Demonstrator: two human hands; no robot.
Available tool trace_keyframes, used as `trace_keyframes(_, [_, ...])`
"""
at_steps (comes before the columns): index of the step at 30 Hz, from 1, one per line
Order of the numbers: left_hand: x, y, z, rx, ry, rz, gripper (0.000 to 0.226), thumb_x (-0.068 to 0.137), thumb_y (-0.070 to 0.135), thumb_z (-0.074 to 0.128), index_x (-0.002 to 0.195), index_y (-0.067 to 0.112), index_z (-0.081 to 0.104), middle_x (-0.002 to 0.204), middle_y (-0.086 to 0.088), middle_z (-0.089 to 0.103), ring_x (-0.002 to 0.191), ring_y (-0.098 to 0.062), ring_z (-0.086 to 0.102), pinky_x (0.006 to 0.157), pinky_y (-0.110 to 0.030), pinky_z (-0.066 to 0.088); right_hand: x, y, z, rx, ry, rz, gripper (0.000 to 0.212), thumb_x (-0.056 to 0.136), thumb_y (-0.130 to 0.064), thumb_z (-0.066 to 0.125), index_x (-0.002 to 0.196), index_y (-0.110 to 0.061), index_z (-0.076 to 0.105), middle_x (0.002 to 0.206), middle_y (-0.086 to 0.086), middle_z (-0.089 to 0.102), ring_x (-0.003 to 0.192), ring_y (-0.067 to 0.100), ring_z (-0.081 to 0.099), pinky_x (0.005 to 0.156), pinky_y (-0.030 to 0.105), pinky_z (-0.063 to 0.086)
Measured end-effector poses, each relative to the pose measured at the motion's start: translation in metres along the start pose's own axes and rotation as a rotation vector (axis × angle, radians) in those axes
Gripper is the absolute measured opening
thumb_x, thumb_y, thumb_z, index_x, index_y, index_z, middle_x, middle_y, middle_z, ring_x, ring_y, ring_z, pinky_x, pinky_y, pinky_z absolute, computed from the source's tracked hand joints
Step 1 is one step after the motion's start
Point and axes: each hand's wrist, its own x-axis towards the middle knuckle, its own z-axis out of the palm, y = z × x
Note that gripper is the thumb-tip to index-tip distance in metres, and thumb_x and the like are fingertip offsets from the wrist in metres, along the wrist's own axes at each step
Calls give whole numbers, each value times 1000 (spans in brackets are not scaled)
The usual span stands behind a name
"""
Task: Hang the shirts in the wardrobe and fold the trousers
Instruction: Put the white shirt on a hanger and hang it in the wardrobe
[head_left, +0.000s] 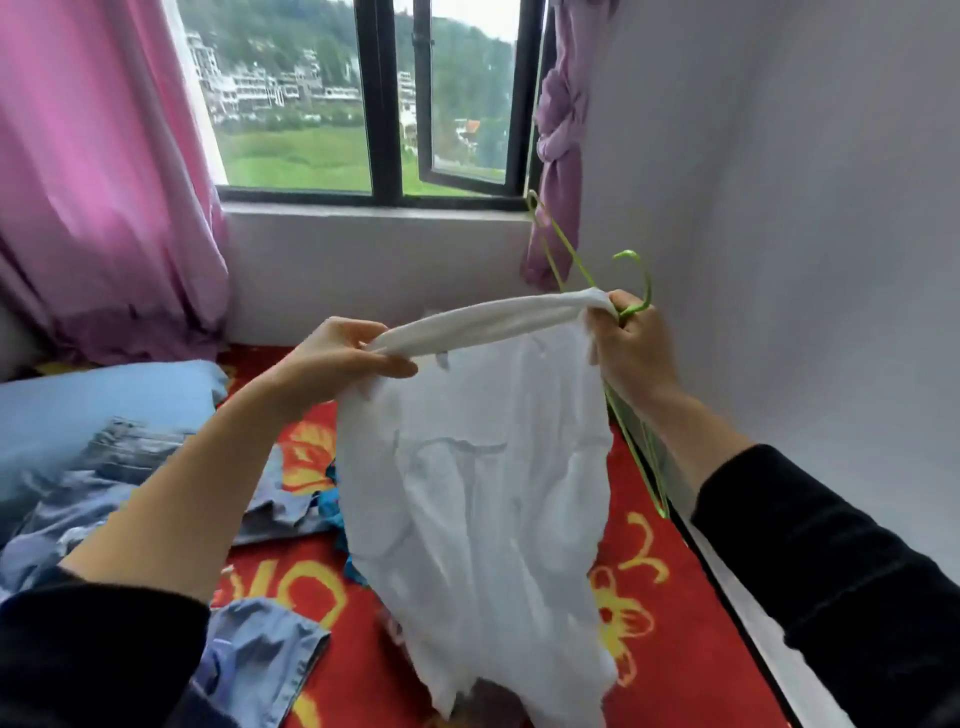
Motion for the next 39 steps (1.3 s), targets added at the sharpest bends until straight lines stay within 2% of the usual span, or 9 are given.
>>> trace_keyframes(7, [-6, 70, -56, 151, 388, 155, 19, 78, 30, 75, 69, 14, 69, 50, 5, 51, 51, -8, 45, 50, -21, 34, 38, -67, -17, 74, 122, -117, 29, 90, -30, 48, 62, -22, 55, 52, 5, 56, 45, 7, 51, 48, 21, 41])
trace_keyframes(11, [-36, 98, -67, -186, 1, 146, 37, 59, 50, 82, 81, 22, 77, 76, -2, 68, 66, -16, 60, 60, -26, 51, 47, -88, -23, 189, 45, -110, 41, 97, -19, 51, 57, -11, 54, 41, -4, 52, 35, 3, 45, 43, 13, 36])
trace_keyframes(14, [-48, 95, -60, -61, -187, 34, 47, 63, 47, 83, 93, 12, 74, 79, -6, 69, 64, -14, 64, 56, -24, 55, 40, -89, -18, 246, -93, -73, 39, 95, -12, 49, 62, 7, 57, 37, -4, 50, 32, 5, 38, 38, 14, 31])
trace_keyframes(20, [-34, 71, -1, 73, -292, -121, 45, 71, 43, 78, 94, 5, 71, 92, -11, 71, 84, -22, 65, 79, -38, 52, 27, -100, 15, 299, -216, 68, 29, 97, -13, 50, 69, -10, 54, 51, 1, 49, 34, 6, 37, 33, 15, 27])
trace_keyframes(25, [-15, 66, 14, -276, -48, -87, 28, 91, 24, 61, 99, -1, 69, 96, -21, 69, 84, -26, 64, 86, -39, 51, 20, -95, 18, 169, -441, 63, 23, 87, -5, 64, 109, -10, 65, 78, -4, 58, 50, -4, 47, 45, 7, 33])
trace_keyframes(29, [-1, 65, 10, -386, 254, -188, 23, 88, 28, 64, 87, 5, 64, 77, -14, 62, 65, -23, 61, 69, -34, 53, -1, -68, 24, 327, -515, 250, 26, 77, 7, 57, 97, -7, 65, 67, -2, 50, 50, 4, 38, 41, 14, 29])
trace_keyframes(33, [11, 69, 23, -475, 252, -185, 22, 94, 25, 54, 88, 6, 63, 76, -11, 66, 66, -22, 65, 58, -30, 55, -30, -45, 39, 445, -689, 349, 16, 74, -4, 72, 89, -10, 71, 70, 3, 62, 57, 11, 46, 50, 21, 31])
trace_keyframes(36, [17, 76, 32, -531, 209, -153, 22, 96, 25, 50, 90, 7, 62, 82, -11, 68, 74, -23, 67, 65, -33, 55, -40, -36, 56, 375, -562, 386, 31, 73, -16, 81, 97, 0, 69, 82, 11, 70, 68, 20, 57, 61, 29, 43])
trace_keyframes(39, [13, 72, 28, -421, 195, -61, 26, 98, 29, 46, 94, 11, 64, 88, -10, 72, 83, -22, 69, 76, -36, 55, -28, -43, 55, 433, -338, 358, 7, 87, -12, 66, 84, -6, 68, 70, 6, 61, 59, 17, 51, 50, 22, 39])
